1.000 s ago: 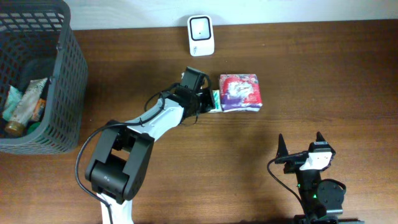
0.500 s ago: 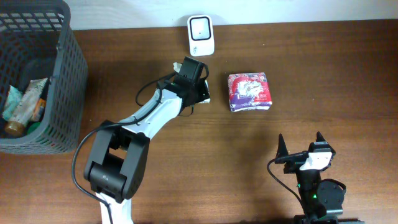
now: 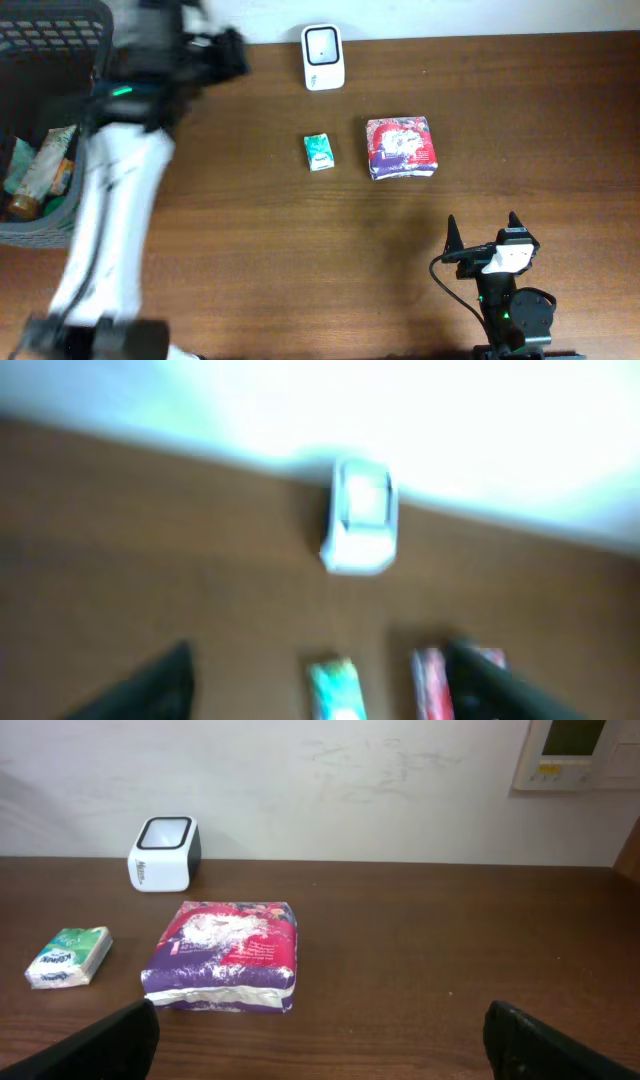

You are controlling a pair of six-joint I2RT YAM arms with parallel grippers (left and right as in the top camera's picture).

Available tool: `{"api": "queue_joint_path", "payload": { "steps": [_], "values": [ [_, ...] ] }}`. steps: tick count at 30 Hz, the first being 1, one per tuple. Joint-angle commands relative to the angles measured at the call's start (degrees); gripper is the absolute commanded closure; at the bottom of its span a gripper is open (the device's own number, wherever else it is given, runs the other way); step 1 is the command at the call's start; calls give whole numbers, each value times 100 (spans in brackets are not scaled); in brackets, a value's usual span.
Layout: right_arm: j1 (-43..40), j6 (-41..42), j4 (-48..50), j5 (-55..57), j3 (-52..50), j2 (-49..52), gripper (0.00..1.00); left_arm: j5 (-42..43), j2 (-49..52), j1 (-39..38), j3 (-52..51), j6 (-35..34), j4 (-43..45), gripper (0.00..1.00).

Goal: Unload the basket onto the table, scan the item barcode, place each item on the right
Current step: 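Reach the left gripper into the basket and grasp the white Pantene tube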

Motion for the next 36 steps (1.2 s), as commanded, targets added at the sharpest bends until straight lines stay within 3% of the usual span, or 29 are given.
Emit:
{"api": "queue_joint_path", "payload": {
  "steps": [1, 2, 5, 8, 11, 14, 15, 20, 22, 29, 30, 33, 36],
  "values": [
    [31, -35, -17, 28, -48, -42, 1, -2074, -721, 1189, 127, 568, 332, 10],
    [31, -35, -17, 28, -48, -42, 2, -2765, -695, 1650, 125, 599, 581, 8],
    [31, -35, -17, 28, -48, -42, 1, -2820, -400, 2483, 125, 1941, 892, 8],
    [31, -35, -17, 28, -48, -42, 2, -2820, 286, 3117, 114, 3226, 785, 1],
    [31, -35, -17, 28, -48, -42, 1, -2822, 918, 3405, 109, 3993, 404, 5],
    [31, -35, -17, 28, -48, -42, 2, -2822, 1425, 3591, 109, 4105, 94, 31],
    [31, -35, -17, 28, -48, -42, 1, -2822, 1530, 3622, 109, 4157, 35, 33],
    [31, -35, -17, 28, -48, -42, 1, -2441, 2238, 3639, 76, 4446, -275, 29],
    [31, -35, -17, 28, -48, -42, 1, -2118, 2415, 3639, 44, 4577, -348, 14],
    [31, -35, -17, 28, -48, -42, 1, -2127, 2485, 3856, -608, 4830, 20, 11],
    [31, -35, -17, 28, -48, -42, 1, -2124, 2485, 3888, -723, 4828, 192, 16],
    [31, -35, -17, 28, -48, -42, 1, -2015, 2485, 3943, -981, 4861, 367, 16],
    [31, -35, -17, 28, -48, -42, 1, -1722, 2601, 4065, -1056, 4892, 385, 30]
  ]
}}
